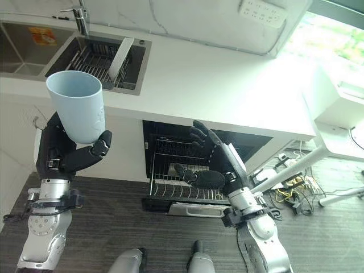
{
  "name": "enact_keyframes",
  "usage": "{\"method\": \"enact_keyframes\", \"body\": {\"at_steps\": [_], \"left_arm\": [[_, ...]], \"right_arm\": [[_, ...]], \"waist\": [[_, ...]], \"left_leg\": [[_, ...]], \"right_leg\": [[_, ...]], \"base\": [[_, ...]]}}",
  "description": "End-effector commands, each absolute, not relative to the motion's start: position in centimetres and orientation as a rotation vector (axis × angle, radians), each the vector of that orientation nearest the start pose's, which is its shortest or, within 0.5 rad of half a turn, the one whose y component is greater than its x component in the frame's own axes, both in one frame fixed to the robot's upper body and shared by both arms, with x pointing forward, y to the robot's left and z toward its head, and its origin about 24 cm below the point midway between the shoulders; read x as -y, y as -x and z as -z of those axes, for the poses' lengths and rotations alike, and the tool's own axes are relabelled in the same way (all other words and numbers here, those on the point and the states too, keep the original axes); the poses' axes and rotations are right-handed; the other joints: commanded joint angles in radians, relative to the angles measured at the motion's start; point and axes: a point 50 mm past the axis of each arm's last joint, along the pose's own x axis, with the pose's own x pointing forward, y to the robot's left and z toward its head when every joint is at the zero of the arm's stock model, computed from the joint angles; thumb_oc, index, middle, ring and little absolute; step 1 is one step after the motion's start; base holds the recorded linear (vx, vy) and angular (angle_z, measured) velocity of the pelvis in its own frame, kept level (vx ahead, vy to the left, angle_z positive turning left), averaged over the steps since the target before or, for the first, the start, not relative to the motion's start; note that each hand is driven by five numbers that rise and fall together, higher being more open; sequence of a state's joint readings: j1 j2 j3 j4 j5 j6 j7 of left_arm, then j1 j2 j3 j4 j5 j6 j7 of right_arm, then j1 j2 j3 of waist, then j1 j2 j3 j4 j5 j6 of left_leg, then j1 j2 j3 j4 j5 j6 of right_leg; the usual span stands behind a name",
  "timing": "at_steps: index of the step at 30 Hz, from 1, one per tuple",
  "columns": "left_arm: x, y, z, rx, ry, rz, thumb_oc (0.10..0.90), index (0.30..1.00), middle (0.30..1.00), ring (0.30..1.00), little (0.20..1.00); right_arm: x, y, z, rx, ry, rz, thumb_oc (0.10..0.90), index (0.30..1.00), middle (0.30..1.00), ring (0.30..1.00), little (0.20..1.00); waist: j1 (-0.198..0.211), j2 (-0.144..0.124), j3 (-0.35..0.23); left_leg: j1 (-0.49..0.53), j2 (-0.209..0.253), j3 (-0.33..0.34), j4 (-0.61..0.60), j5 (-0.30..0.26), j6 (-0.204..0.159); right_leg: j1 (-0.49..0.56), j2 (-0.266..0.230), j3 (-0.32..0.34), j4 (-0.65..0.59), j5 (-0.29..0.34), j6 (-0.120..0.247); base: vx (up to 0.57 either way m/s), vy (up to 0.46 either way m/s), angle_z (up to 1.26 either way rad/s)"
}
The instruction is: Place the dishes in the dishwasher.
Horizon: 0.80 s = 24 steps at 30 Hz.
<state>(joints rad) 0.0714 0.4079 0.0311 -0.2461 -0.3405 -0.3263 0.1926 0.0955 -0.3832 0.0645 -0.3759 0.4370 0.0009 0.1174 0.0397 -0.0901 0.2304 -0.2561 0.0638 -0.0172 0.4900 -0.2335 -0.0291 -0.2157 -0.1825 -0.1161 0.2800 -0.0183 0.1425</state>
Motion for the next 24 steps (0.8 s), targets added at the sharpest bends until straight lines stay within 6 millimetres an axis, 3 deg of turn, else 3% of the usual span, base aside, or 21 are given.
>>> {"method": "enact_keyframes", "body": {"at_steps": [1,5,8,9,11,14,16,24], "left_arm": [[-20.2,-21.9,-19.2,0.83,0.016,-0.028,0.4,0.3,0.3,0.3,0.3],[-19.9,-21.7,-18.6,0.817,0.033,-0.005,0.4,0.3,0.3,0.3,0.3],[-20.3,-20.9,-17.8,0.793,0.049,0.003,0.4,0.3,0.3,0.3,0.3],[-20.4,-20.8,-17.7,0.791,0.046,0.002,0.4,0.3,0.3,0.3,0.3],[-20.1,-20.9,-17.3,0.789,0.03,0.035,0.4,0.3,0.3,0.3,0.3],[-19.3,-21.3,-17.3,0.789,0.022,0.035,0.4,0.3,0.3,0.3,0.3],[-19.2,-21.5,-17.2,0.789,0.005,0.045,0.4,0.3,0.3,0.3,0.3],[-18.5,-22.9,-17.1,0.783,-0.09,0.064,0.4,0.3,0.3,0.3,0.3]], "right_arm": [[17.7,-23.0,-16.7,0.483,-0.035,-0.323,0.8,0.9,0.9,0.9,0.9],[18.9,-22.6,-16.9,0.48,-0.016,-0.295,0.8,0.9,0.9,0.9,0.9],[19.6,-22.2,-16.5,0.47,-0.016,-0.281,0.8,0.9,0.9,0.9,0.9],[19.6,-22.1,-16.5,0.471,-0.02,-0.285,0.8,0.9,0.9,0.9,0.9],[19.5,-22.1,-16.0,0.463,-0.016,-0.274,0.8,0.9,0.9,0.9,0.9],[18.5,-22.5,-15.9,0.443,-0.039,-0.335,0.8,0.9,0.9,0.9,0.9],[18.4,-22.6,-16.1,0.438,-0.066,-0.368,0.8,0.9,0.9,0.9,0.9],[17.2,-23.2,-17.5,0.462,-0.258,-0.506,0.8,0.9,0.9,0.9,0.9]], "waist": [[-0.06,0.034,-0.073],[-0.071,0.03,-0.063],[-0.062,0.046,-0.062],[-0.063,0.05,-0.066],[-0.079,0.065,-0.078],[-0.074,0.074,-0.092],[-0.072,0.074,-0.102],[-0.056,0.062,-0.116]], "left_leg": [[0.143,0.191,0.091,-0.19,0.052,-0.079],[0.124,0.212,0.173,-0.19,0.101,-0.066],[0.11,0.099,0.149,-0.19,0.069,-0.043],[0.106,0.092,0.146,-0.19,0.066,-0.04],[0.104,0.125,0.191,-0.19,0.064,-0.051],[0.104,0.102,0.148,-0.19,0.043,-0.056],[0.111,0.115,0.161,-0.19,0.039,-0.063],[0.139,0.091,0.148,-0.19,0.007,-0.056]], "right_leg": [[0.023,-0.02,-0.015,0.02,-0.105,0.01],[0.052,0.015,-0.052,0.02,-0.136,-0.029],[0.051,0.037,-0.054,0.02,-0.144,-0.023],[0.048,0.04,-0.052,0.02,-0.143,-0.022],[0.057,0.049,-0.072,0.02,-0.159,-0.031],[0.067,0.054,-0.066,0.02,-0.17,-0.028],[0.076,0.04,-0.082,0.02,-0.171,-0.021],[0.104,-0.002,-0.121,0.02,-0.16,0.003]], "base": [[0.1,-0.43,0.22],[0.05,-0.375,0.53],[0.03,-0.186,0.32],[0.02,-0.075,0.05],[0.0,-0.019,-0.04],[0.01,0.055,0.24],[0.0,0.055,0.0],[0.01,0.065,0.01]]}}
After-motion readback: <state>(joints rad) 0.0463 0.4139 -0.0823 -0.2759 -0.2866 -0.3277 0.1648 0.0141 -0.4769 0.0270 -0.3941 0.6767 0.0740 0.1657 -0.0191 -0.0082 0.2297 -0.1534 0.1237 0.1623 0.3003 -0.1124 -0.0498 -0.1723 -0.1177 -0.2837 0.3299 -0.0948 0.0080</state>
